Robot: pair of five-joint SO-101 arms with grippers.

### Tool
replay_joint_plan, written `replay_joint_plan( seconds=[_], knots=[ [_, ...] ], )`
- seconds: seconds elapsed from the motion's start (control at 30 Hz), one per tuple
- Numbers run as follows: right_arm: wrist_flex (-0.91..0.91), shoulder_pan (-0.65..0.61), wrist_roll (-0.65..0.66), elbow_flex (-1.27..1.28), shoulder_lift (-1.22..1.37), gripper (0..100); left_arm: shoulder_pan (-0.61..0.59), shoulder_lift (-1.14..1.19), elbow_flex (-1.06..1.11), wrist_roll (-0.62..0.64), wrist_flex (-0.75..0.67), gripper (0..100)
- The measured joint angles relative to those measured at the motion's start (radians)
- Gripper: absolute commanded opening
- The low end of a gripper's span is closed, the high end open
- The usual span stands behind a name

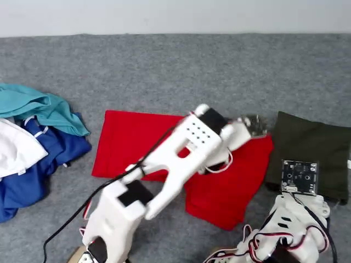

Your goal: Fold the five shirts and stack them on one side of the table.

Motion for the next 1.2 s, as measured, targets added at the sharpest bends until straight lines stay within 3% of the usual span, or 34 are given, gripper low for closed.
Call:
replay_joint_plan(
  seconds=[0.27,0.57,0.73,1.07,1.2],
  knots=[
    [0.000,0.000,0.000,0.000,0.000,1.3,-0.006,0.195,-0.008,-0.003,-0.012,1],
    [0.000,0.000,0.000,0.000,0.000,1.3,-0.012,0.123,0.000,0.000,0.006,2],
    [0.000,0.000,0.000,0.000,0.000,1.3,-0.006,-0.032,0.057,0.000,0.006,14],
    [0.000,0.000,0.000,0.000,0.000,1.3,0.209,-0.150,0.203,0.000,0.003,16],
    [0.000,0.003,0.000,0.000,0.000,1.3,0.272,-0.150,0.252,0.014,-0.069,16]
  ],
)
